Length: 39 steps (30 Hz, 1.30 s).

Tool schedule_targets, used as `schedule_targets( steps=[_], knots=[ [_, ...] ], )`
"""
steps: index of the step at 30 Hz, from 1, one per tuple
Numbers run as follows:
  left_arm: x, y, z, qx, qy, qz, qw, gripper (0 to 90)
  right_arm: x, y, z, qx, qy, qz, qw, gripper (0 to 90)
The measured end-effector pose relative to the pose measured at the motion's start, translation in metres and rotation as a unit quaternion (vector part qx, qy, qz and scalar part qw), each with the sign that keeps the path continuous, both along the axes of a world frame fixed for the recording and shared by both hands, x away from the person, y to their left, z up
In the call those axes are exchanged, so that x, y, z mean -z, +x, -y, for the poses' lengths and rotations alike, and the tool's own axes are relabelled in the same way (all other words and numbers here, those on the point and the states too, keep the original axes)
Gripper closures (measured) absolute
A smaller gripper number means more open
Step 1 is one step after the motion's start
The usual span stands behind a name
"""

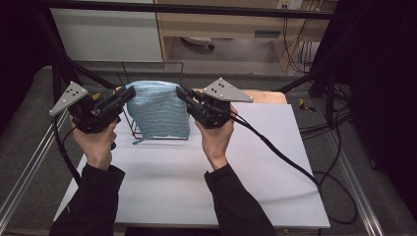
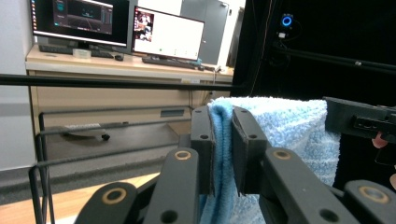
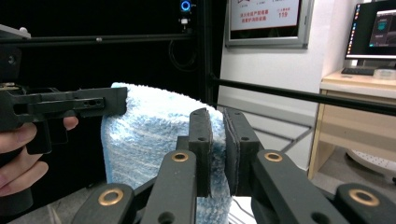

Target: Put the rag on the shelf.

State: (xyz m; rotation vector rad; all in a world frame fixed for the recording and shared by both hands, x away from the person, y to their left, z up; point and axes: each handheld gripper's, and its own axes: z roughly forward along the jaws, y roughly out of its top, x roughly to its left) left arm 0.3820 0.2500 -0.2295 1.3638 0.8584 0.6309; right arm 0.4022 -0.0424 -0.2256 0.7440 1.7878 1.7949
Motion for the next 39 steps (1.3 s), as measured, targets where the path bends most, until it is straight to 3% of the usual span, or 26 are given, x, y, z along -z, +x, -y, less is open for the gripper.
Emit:
schedule_targets(
  steps=[11, 26, 39],
  knots=[
    [-0.024, 0.010, -0.006, -0.008, -0.016, 0.018, 0.9997, 80.2, -0.023, 0.014, -0.008, 0.004, 0.014, 0.013, 0.9998, 83.0],
    [-0.058, 0.019, -0.012, -0.023, -0.018, 0.056, 0.9980, 80.1, -0.058, 0.030, -0.020, 0.010, 0.021, 0.040, 0.9989, 83.1],
    [-0.079, 0.038, -0.019, -0.031, -0.025, 0.056, 0.9977, 80.1, -0.076, 0.046, -0.028, 0.012, 0.034, 0.048, 0.9982, 83.2]
  ],
)
